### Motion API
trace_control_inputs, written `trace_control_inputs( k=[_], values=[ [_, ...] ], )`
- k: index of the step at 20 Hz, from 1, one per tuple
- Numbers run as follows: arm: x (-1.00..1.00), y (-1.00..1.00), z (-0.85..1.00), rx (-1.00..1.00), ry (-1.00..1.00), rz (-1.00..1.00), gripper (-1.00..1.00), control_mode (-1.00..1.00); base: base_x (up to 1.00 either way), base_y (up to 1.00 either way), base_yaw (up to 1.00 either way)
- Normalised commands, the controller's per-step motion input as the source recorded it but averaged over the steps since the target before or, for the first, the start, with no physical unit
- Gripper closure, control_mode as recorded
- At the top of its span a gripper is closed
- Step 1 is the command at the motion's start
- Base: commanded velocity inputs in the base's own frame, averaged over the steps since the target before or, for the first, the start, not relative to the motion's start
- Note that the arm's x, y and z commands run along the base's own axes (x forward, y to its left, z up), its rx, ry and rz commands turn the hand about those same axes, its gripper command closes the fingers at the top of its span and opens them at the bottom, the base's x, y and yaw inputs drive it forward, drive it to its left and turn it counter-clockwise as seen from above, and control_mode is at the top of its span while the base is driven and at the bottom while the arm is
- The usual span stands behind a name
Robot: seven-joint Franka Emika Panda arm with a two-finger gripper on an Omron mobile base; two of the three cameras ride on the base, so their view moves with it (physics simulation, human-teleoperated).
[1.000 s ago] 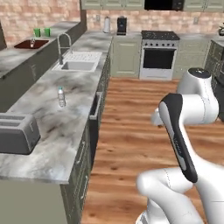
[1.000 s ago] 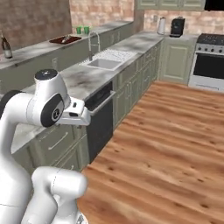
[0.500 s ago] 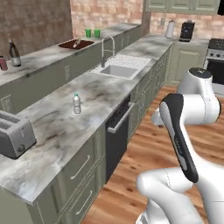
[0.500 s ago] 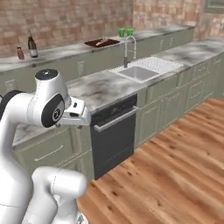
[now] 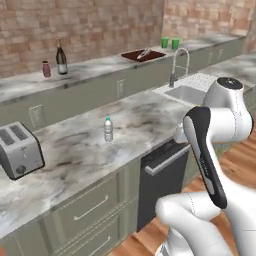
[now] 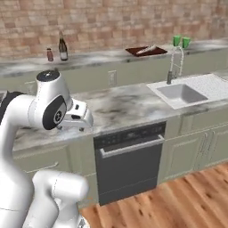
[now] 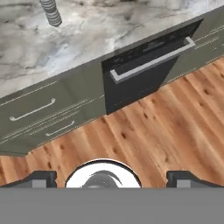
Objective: Place the drinks on the dining counter in a tight cluster.
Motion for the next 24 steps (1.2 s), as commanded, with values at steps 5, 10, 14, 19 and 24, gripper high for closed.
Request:
trace_control_inputs(
  k=[5,10,14,19,24],
  values=[
    [0.00,0.00,0.00,0.00,0.00,0.00,-1.00,1.00,0.92,-0.21,0.78],
    [0.00,0.00,0.00,0.00,0.00,0.00,-1.00,1.00,0.80,-0.44,0.78],
    [0.00,0.00,0.00,0.00,0.00,0.00,-1.00,1.00,0.55,-0.98,0.45],
    [0.00,0.00,0.00,0.00,0.00,0.00,-1.00,1.00,0.05,-0.13,0.04],
    [0.00,0.00,0.00,0.00,0.00,0.00,-1.00,1.00,0.00,0.00,0.00]
  ],
)
